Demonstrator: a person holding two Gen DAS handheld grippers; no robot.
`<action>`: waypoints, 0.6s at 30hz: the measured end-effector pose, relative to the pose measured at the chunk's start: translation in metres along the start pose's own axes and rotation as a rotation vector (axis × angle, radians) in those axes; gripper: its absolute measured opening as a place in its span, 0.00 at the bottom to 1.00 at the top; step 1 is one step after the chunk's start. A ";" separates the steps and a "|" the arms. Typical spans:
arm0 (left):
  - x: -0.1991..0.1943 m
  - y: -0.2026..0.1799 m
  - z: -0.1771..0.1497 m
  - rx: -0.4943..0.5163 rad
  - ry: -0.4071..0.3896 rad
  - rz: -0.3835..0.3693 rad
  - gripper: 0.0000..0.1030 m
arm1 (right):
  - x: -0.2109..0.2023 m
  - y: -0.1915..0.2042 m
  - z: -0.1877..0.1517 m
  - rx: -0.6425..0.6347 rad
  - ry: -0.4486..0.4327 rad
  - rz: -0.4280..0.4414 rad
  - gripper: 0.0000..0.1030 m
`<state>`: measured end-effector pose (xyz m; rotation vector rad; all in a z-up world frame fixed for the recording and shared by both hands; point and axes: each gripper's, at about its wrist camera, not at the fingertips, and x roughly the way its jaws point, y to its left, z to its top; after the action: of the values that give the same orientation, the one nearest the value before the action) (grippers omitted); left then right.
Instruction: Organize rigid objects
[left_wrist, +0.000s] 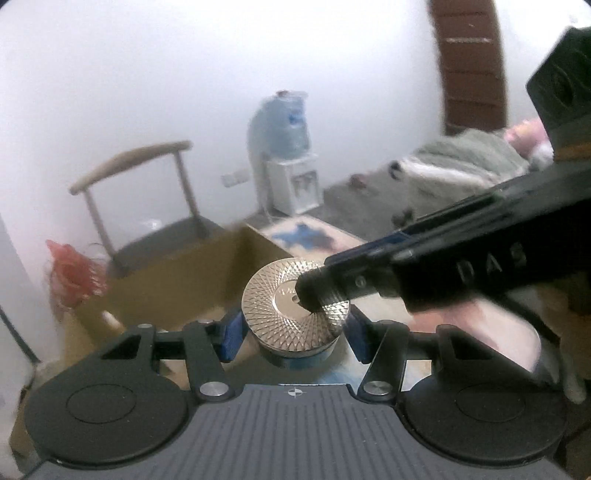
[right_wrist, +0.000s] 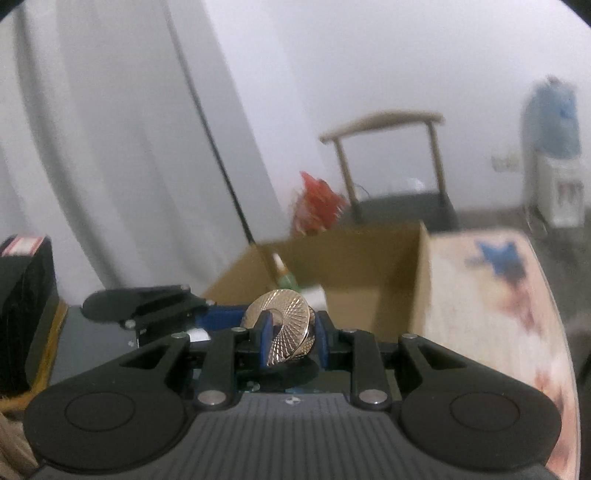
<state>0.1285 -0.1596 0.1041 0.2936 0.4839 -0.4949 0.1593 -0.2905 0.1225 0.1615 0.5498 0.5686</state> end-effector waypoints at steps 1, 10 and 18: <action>0.002 0.008 0.006 -0.011 0.003 0.006 0.54 | 0.006 0.002 0.010 -0.012 0.003 0.005 0.27; 0.085 0.083 0.031 -0.200 0.199 0.038 0.54 | 0.121 -0.037 0.079 0.024 0.228 0.058 0.27; 0.161 0.130 0.023 -0.401 0.400 0.049 0.55 | 0.219 -0.074 0.094 0.051 0.424 0.027 0.27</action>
<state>0.3284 -0.1200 0.0615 0.0140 0.9472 -0.2804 0.3980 -0.2312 0.0816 0.0957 0.9752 0.6190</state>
